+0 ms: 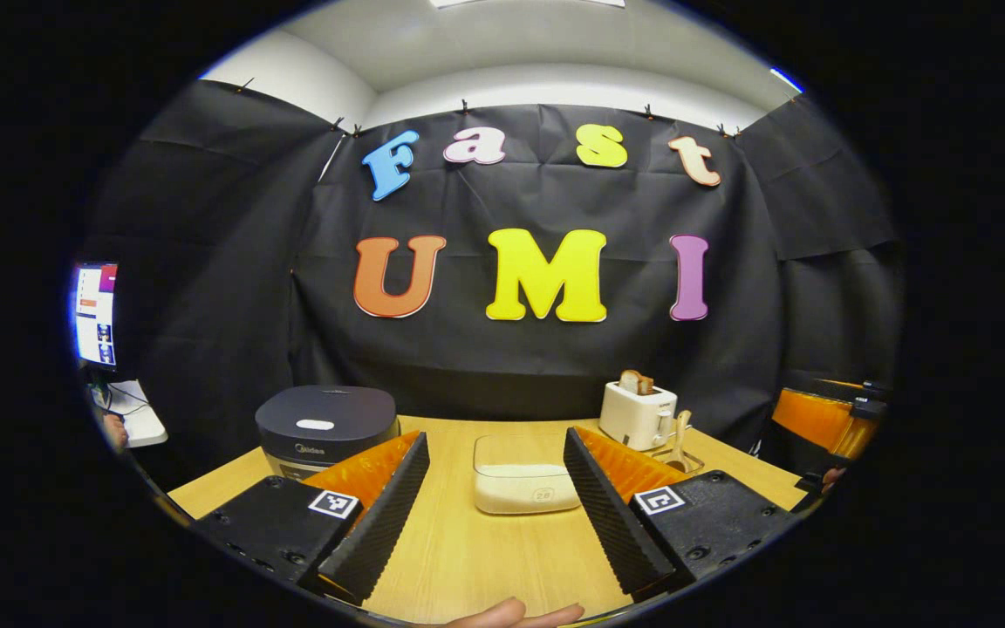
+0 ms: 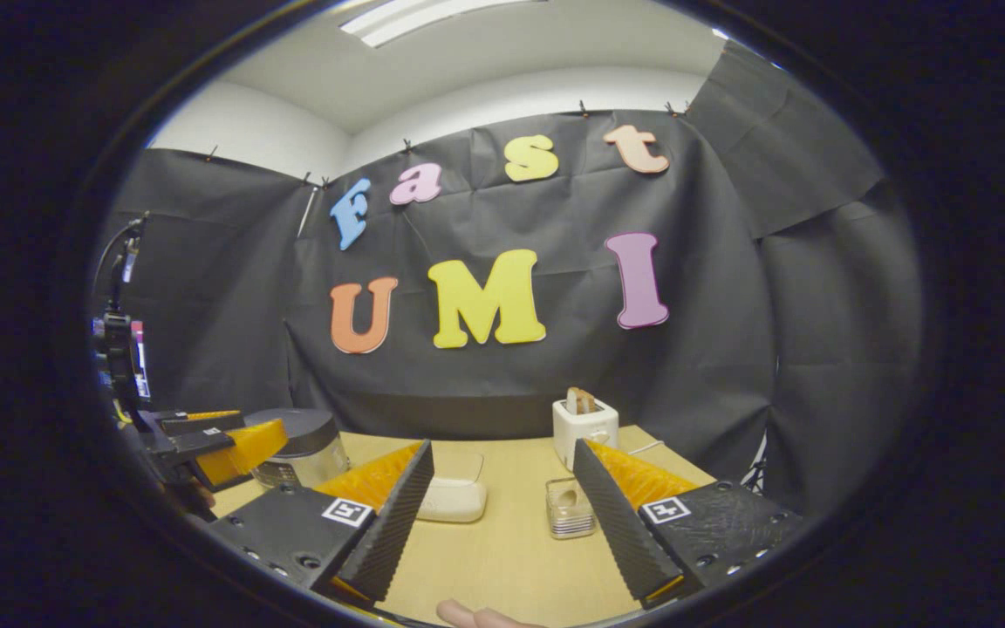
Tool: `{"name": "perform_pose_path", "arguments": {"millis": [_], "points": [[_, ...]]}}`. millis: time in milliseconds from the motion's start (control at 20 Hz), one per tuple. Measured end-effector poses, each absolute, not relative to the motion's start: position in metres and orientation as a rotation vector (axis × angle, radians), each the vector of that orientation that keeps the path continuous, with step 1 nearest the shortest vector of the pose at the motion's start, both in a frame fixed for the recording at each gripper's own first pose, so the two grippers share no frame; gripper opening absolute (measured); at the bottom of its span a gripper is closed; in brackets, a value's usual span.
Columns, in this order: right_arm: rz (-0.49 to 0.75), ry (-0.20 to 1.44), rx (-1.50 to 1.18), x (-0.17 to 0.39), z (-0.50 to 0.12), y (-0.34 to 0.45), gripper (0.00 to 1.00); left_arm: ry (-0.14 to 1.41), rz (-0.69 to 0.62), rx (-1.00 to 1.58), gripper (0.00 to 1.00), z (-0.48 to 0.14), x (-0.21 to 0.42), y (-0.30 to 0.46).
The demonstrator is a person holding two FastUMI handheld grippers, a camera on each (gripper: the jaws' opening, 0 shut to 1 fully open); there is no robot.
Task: Close the left gripper, press the button to open the rice cooker; take a wooden spoon from the chopstick holder with the right hand, scoop a spoonful of rice and pour it into the rice cooker, then put the wooden spoon back into the chopstick holder.
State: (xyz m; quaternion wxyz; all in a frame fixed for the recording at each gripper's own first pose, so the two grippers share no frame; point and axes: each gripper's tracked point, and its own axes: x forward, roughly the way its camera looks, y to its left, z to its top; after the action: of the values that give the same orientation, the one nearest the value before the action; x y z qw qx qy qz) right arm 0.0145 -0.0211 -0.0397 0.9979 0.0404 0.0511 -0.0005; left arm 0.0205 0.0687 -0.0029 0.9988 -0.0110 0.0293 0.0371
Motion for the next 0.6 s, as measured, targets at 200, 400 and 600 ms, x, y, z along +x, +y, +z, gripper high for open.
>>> {"name": "perform_pose_path", "arguments": {"millis": [200,400,600], "points": [[0.012,0.114,0.184,0.034,-0.056,-0.030,0.92,0.072,0.091,-0.053,0.99,-0.007,0.038,0.108],[-0.030,0.157,0.184,0.059,-0.088,-0.045,0.92,0.063,0.172,-0.009,0.99,-0.002,0.067,0.167],[-0.033,0.224,0.196,0.077,-0.121,-0.050,0.92,0.080,0.268,-0.024,0.99,0.006,0.095,0.223]]}}
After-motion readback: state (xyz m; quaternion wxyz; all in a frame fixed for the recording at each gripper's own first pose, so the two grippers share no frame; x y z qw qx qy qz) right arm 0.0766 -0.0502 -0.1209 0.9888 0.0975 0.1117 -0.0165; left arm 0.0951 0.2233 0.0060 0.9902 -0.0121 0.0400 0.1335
